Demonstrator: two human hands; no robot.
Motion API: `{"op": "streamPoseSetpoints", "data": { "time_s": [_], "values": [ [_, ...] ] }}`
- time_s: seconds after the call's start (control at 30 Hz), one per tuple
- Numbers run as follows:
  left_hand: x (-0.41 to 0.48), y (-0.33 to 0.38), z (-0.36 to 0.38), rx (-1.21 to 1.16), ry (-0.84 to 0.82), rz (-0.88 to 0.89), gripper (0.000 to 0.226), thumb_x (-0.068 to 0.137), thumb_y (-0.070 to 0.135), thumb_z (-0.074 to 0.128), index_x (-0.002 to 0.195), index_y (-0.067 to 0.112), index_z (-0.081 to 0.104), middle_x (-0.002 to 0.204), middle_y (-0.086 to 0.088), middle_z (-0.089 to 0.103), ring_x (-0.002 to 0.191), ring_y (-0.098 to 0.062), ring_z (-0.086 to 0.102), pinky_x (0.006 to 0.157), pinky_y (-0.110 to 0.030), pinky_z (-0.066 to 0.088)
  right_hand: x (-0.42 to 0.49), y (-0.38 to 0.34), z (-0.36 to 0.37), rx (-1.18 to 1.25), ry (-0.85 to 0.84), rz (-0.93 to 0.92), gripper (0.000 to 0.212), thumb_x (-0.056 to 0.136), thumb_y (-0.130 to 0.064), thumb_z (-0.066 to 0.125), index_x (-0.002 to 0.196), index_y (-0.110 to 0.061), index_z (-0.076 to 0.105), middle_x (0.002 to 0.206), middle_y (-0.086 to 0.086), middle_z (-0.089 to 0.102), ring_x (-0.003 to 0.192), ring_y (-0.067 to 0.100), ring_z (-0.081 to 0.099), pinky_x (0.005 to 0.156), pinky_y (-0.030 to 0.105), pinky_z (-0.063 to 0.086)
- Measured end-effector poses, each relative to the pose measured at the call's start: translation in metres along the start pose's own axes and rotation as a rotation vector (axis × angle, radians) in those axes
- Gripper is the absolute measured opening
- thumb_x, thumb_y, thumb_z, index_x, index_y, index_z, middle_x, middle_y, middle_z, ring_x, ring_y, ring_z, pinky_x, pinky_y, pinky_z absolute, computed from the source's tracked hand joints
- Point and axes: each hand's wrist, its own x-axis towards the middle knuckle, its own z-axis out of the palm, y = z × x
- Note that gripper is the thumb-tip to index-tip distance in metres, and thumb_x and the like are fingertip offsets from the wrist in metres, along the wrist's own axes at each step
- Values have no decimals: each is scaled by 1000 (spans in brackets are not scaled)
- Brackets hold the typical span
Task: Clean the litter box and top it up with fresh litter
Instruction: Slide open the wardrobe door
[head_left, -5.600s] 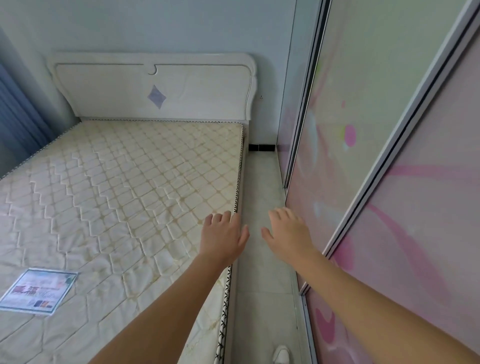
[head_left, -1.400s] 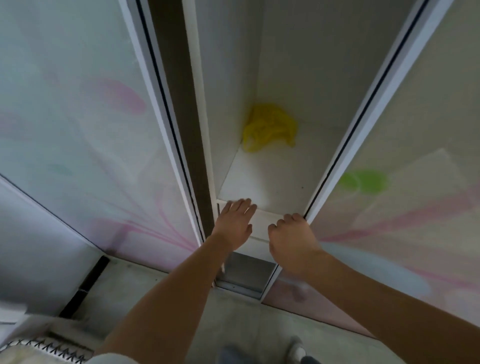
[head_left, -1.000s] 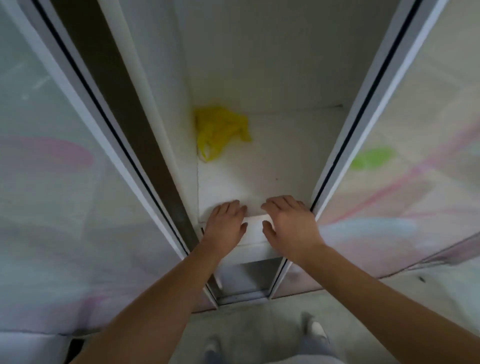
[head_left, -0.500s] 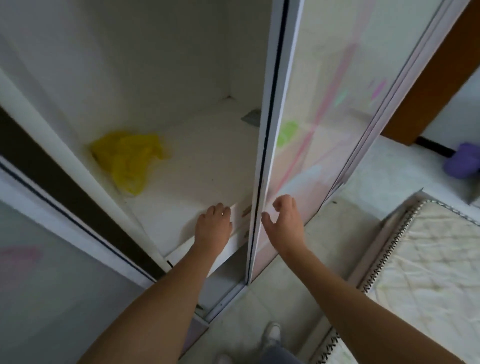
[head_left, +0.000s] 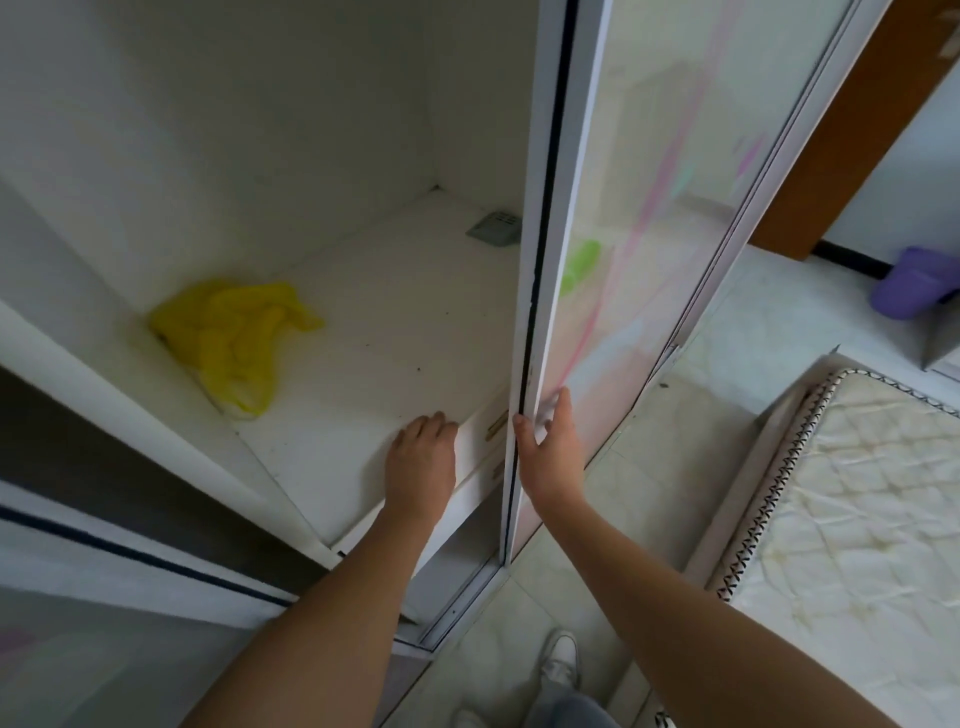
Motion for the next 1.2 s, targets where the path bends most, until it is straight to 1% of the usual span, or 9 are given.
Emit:
{"op": "streamPoseSetpoints", "data": {
  "time_s": [0.2,0.57,0.73,0.83,0.93,1.0,1.07,1.13,1.2],
  "values": [
    [24,2,3,25,-49,18,32,69,9,81,99,13,72,106,-5,71,92,-27,65,68,-35,53,22,6,-4,-73,39,-19,75,97,-44,53,156,-25,11,152,4,44,136,27,47,107,47,44],
    [138,54,32,-5,-107,122,30,71,18,77,100,13,67,104,-6,67,93,-28,63,70,-37,51,131,15,-60,-118,74,-15,74,99,-45,51,157,-20,12,152,8,45,135,29,48,107,47,44],
    [195,80,58,22,-186,140,34,87,29,63,117,13,65,124,-11,62,110,-31,59,83,-43,52,187,17,-90,-63,93,46,60,102,-39,47,152,-14,25,140,13,55,125,31,56,100,41,46],
    [210,86,65,43,-208,130,39,90,38,48,116,14,65,122,-11,62,108,-32,59,83,-43,51,215,18,-104,-67,115,61,48,102,-39,44,142,-14,36,125,11,62,114,30,62,93,40,50],
    [226,91,66,44,-235,143,41,93,40,52,123,15,61,130,-9,58,118,-30,55,91,-42,47,242,20,-119,-93,117,63,52,102,-42,41,144,-14,34,119,7,64,113,29,63,89,37,50],
    [236,97,67,19,-267,142,45,96,41,50,134,17,55,141,-8,51,128,-28,48,100,-42,42,253,16,-127,-83,129,72,51,104,-37,40,148,-12,35,127,12,63,116,32,60,91,38,46],
    [244,103,69,-3,-278,121,48,97,42,49,139,19,51,148,-7,46,134,-27,42,105,-42,39,261,14,-135,-70,141,66,42,106,-29,37,139,-3,42,125,22,62,115,40,57,91,42,45],
    [251,109,72,-30,-277,106,46,96,40,51,137,19,54,146,-6,48,133,-27,43,104,-43,39,268,16,-140,-45,157,66,38,107,-26,34,131,1,47,121,28,60,113,43,55,91,44,44],
    [256,115,75,-41,-255,96,42,95,38,54,132,18,58,140,-6,53,129,-27,47,100,-42,41,279,19,-143,-19,183,74,41,107,-27,33,134,0,49,123,24,62,118,40,55,94,40,43]
  ]
}}
